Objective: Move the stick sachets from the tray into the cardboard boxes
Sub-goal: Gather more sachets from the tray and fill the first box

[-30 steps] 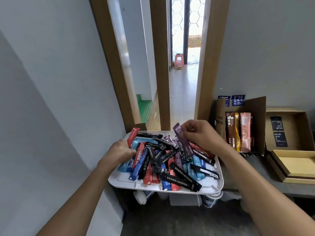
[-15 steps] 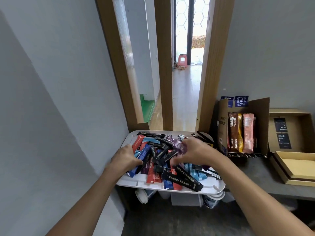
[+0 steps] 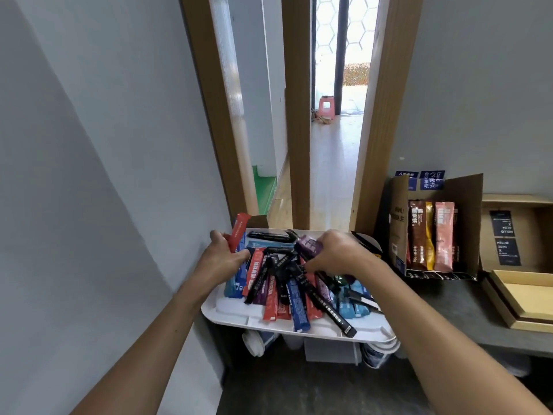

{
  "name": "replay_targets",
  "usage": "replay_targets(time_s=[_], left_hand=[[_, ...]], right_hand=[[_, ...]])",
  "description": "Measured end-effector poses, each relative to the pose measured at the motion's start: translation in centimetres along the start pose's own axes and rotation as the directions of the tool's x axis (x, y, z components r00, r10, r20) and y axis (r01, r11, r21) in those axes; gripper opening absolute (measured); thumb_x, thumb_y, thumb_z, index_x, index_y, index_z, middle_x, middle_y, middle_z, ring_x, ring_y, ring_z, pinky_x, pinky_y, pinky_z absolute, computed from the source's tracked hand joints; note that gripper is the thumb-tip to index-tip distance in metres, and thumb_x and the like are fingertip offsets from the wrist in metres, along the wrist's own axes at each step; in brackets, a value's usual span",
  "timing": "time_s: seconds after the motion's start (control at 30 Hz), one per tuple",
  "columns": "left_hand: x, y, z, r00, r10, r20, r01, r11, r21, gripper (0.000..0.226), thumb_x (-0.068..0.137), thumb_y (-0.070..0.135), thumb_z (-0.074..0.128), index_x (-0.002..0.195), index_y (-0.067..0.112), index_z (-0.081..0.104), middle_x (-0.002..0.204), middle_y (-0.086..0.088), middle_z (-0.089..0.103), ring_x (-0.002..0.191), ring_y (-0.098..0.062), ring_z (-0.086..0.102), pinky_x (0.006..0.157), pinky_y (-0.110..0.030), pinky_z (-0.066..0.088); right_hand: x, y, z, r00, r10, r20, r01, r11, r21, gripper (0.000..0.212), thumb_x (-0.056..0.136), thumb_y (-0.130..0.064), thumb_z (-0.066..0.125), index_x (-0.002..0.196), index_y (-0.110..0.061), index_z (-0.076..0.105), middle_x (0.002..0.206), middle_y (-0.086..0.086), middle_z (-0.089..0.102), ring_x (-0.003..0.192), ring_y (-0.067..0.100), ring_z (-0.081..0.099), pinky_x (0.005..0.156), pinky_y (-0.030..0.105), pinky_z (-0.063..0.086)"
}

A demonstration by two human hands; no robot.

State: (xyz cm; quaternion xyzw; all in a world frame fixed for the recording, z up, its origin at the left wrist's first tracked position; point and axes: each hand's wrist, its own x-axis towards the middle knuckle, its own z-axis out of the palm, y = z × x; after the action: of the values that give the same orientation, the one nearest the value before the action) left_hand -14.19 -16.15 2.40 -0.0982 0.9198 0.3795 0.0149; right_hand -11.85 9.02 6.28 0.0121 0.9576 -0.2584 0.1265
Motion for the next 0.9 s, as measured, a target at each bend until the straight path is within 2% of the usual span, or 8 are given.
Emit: replay_targets(time_s=[0.1, 0.2, 0.3, 0.4, 0.47, 0.63, 0.77, 0.9], left_hand=[[0.2, 0.3, -0.2, 0.997, -0.013, 0.071, 0.015, 0.999, -0.036, 0.036, 0.101, 0.028, 0.066, 0.120, 0.016, 0.038, 0.102, -0.009, 0.062, 0.078, -0.018, 0.067, 0.058, -0.026, 0.050], [0.8, 0.3, 0.1, 0.995, -0.060, 0.078, 0.060, 0.998, 0.003, 0.013, 0.102, 0.020, 0.057, 0.099, 0.007, 0.056, 0.080, -0.010, 0.059, 0.068, -0.022, 0.061, 0.061, -0.030, 0.051], [1.3, 0.1, 0.6, 0.988, -0.115, 0.099, 0.115, 0.993, 0.008, 0.025, 0.099, 0.026, 0.061, 0.110, 0.004, 0.062, 0.088, -0.013, 0.069, 0.075, -0.025, 0.070, 0.070, -0.035, 0.059], [2.1, 0.0, 1.0, 0.996, -0.073, 0.056, 0.061, 0.978, 0.199, 0.040, 0.091, 0.039, 0.076, 0.112, 0.010, 0.058, 0.100, -0.007, 0.071, 0.085, -0.022, 0.071, 0.074, -0.034, 0.060], [2.2, 0.3, 1.2, 0.998, -0.046, 0.039, 0.032, 0.954, 0.298, 0.050, 0.084, 0.043, 0.085, 0.110, 0.014, 0.055, 0.104, -0.006, 0.067, 0.092, -0.022, 0.068, 0.078, -0.033, 0.056], [2.3, 0.9, 2.0, 0.998, -0.021, 0.056, 0.001, 0.943, 0.332, 0.063, 0.076, 0.045, 0.091, 0.116, 0.017, 0.053, 0.101, -0.002, 0.063, 0.086, -0.019, 0.066, 0.069, -0.028, 0.050], [2.3, 1.2, 3.0, 0.999, -0.006, 0.043, -0.014, 0.899, 0.437, 0.058, 0.079, 0.041, 0.089, 0.120, 0.012, 0.059, 0.096, -0.004, 0.064, 0.085, -0.020, 0.067, 0.070, -0.030, 0.053], [2.4, 1.6, 3.3, 1.000, 0.015, 0.028, -0.027, 0.873, 0.487, 0.049, 0.082, 0.036, 0.085, 0.117, 0.013, 0.058, 0.095, -0.003, 0.064, 0.084, -0.020, 0.065, 0.070, -0.031, 0.051]], right_hand=[[1.7, -2.2, 0.4, 0.998, 0.017, -0.062, -0.005, 0.982, 0.188, 0.038, 0.079, -0.036, 0.090, 0.095, -0.014, 0.064, 0.093, 0.004, 0.068, 0.078, 0.016, 0.064, 0.064, 0.029, 0.053], [3.0, -4.3, 1.8, 0.996, 0.034, -0.084, -0.017, 0.980, 0.199, 0.042, 0.077, -0.036, 0.092, 0.096, -0.013, 0.063, 0.095, 0.004, 0.066, 0.076, 0.014, 0.060, 0.069, 0.029, 0.054], [3.4, -4.9, 3.0, 0.987, 0.037, -0.156, -0.020, 0.994, 0.107, 0.041, 0.078, -0.034, 0.092, 0.086, -0.016, 0.055, 0.089, 0.004, 0.061, 0.085, 0.022, 0.063, 0.076, 0.036, 0.056], [3.0, -4.8, 3.0, 0.970, 0.020, -0.242, -0.012, 0.999, 0.033, 0.037, 0.082, -0.030, 0.088, 0.090, -0.016, 0.056, 0.096, 0.006, 0.065, 0.091, 0.026, 0.065, 0.080, 0.039, 0.057], [2.7, -4.5, 2.7, 0.961, 0.001, -0.277, 0.004, 1.000, 0.018, 0.034, 0.084, -0.031, 0.086, 0.089, -0.016, 0.056, 0.091, 0.004, 0.064, 0.087, 0.025, 0.063, 0.075, 0.037, 0.053], [1.3, -2.5, 1.7, 0.954, -0.023, -0.300, 0.030, 0.999, 0.020, 0.034, 0.083, -0.039, 0.085, 0.084, -0.019, 0.059, 0.082, 0.000, 0.063, 0.076, 0.019, 0.060, 0.067, 0.033, 0.050], [0.3, -0.8, 1.8, 0.974, 0.060, -0.217, -0.070, 0.997, -0.037, 0.032, 0.078, -0.041, 0.088, 0.083, -0.017, 0.068, 0.082, 0.002, 0.071, 0.079, 0.019, 0.069, 0.071, 0.033, 0.059], [0.0, 0.9, 2.4, 0.968, 0.117, -0.224, -0.145, 0.982, -0.117, 0.023, 0.083, -0.030, 0.085, 0.085, -0.016, 0.067, 0.093, 0.003, 0.070, 0.082, 0.020, 0.067, 0.065, 0.030, 0.049]])
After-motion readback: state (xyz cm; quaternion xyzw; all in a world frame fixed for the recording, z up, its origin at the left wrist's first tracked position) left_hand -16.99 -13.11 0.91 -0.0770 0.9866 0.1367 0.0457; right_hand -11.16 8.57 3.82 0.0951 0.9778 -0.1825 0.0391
